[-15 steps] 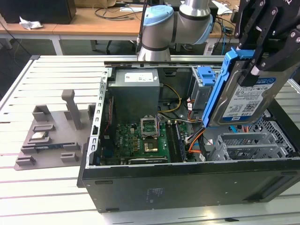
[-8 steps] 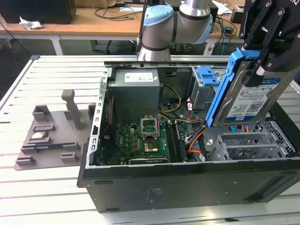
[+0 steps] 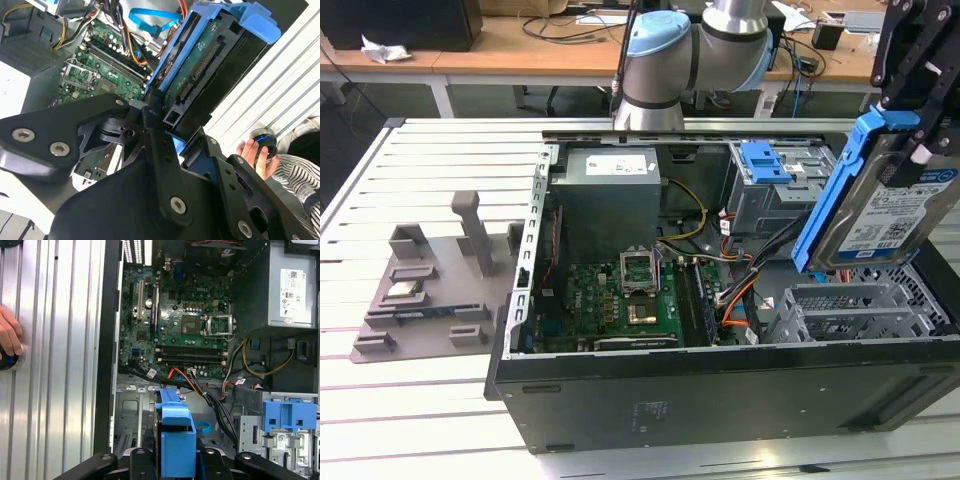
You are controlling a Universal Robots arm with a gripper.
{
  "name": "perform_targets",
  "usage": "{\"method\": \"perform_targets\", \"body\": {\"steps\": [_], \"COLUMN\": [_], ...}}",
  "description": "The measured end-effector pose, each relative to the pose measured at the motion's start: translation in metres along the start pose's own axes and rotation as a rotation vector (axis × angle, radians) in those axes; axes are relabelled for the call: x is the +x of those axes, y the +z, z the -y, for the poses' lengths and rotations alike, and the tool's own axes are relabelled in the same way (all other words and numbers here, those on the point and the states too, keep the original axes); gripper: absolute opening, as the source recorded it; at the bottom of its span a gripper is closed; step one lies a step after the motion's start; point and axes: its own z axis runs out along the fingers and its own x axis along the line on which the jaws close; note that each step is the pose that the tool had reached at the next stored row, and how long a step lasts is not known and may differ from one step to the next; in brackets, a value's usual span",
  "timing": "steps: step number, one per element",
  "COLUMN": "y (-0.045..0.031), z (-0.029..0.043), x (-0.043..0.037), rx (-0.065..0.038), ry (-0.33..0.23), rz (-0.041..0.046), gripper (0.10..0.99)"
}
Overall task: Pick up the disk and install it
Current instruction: 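Pick up the disk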
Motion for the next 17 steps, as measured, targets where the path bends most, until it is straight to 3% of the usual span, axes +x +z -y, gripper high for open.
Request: {"method": "perform_targets", "body": {"steps": [6, 7, 8, 9, 11, 17], "y": [0.0003, 0.0003, 0.0021, 0.0032, 0.0046, 0.0058], "z": [0.0136, 0.0187, 0.0189, 0.0167, 0.0159, 0.0159], "x": [0.0005, 0.0007, 0.0107, 0.0281, 0.0373, 0.0378], "rx": [0.0, 0.0, 0.0, 0.0, 0.0, 0.001], "ry": [0.0, 0.0, 0.001, 0.001, 0.002, 0.031], "rz": [-0.0007, -0.001, -0.001, -0.002, -0.0031, -0.002], "gripper": [0.369, 0.369, 0.369, 0.369, 0.369, 0.369]}}
